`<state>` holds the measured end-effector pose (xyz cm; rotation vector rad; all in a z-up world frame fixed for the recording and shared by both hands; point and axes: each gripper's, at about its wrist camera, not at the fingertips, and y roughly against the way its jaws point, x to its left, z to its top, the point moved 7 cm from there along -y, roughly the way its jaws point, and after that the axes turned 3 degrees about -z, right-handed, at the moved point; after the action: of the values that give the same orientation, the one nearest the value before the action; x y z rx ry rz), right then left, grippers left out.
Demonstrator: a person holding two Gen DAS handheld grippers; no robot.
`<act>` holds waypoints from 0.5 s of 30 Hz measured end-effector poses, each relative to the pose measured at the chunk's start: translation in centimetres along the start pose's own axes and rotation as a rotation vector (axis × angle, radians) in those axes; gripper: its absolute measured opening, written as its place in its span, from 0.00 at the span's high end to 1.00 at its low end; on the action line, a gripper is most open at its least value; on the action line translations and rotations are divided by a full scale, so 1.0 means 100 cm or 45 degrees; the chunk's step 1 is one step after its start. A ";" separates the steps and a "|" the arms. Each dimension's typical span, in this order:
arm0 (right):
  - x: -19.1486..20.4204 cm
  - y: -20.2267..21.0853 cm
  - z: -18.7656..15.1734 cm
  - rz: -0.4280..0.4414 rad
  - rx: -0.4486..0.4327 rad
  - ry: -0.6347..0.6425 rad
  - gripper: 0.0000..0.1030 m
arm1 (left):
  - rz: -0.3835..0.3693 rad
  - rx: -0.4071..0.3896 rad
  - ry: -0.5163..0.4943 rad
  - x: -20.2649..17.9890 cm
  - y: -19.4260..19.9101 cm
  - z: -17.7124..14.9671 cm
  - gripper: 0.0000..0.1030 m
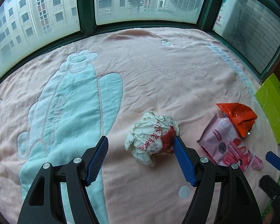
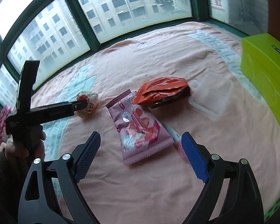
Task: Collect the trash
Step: 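Grasp the crumpled paper ball with the left tool while the right tool grasps the pink wrapper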
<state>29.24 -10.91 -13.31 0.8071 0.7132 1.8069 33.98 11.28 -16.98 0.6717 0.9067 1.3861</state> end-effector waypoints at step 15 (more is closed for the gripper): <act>0.007 -0.056 -0.008 -0.050 0.129 0.169 0.14 | -0.098 -0.040 -0.065 -0.012 -0.006 0.006 0.54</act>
<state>31.48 -8.43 -17.94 0.7383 0.9069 1.8127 34.85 10.12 -16.98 0.6397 0.8603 1.3067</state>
